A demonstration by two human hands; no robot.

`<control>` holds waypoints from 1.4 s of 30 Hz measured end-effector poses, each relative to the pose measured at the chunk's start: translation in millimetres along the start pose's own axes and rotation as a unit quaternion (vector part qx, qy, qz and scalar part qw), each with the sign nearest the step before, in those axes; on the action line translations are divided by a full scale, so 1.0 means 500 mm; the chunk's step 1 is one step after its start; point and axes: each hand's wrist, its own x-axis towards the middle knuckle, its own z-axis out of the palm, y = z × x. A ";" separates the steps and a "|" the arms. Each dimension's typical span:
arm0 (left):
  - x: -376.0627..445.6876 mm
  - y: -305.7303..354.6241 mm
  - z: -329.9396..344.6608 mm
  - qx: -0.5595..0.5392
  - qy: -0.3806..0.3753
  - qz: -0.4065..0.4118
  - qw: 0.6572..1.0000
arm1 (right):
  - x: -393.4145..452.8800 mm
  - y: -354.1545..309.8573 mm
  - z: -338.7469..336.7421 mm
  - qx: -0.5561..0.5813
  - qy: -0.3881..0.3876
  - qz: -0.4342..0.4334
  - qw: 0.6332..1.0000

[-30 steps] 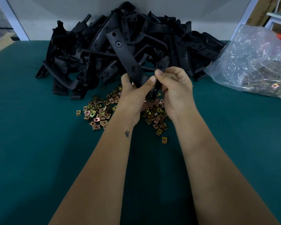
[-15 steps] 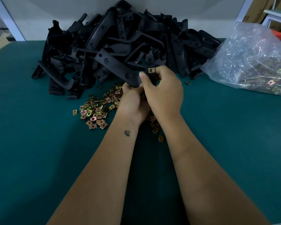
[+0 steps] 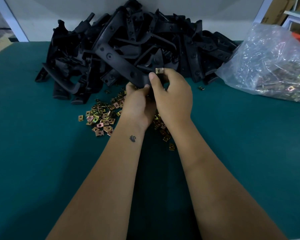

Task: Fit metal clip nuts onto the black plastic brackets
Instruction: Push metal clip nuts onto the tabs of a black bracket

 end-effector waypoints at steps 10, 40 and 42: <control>0.015 0.102 -0.063 -0.078 0.055 0.151 0.984 | -0.019 0.003 0.027 -0.141 -0.249 -0.129 0.949; 0.023 0.036 -0.029 -0.051 0.034 0.069 0.996 | 0.018 0.021 0.000 0.344 -0.087 0.185 0.916; 0.023 0.038 -0.030 -0.051 0.038 0.070 0.996 | 0.019 0.022 -0.002 0.347 -0.078 0.181 0.917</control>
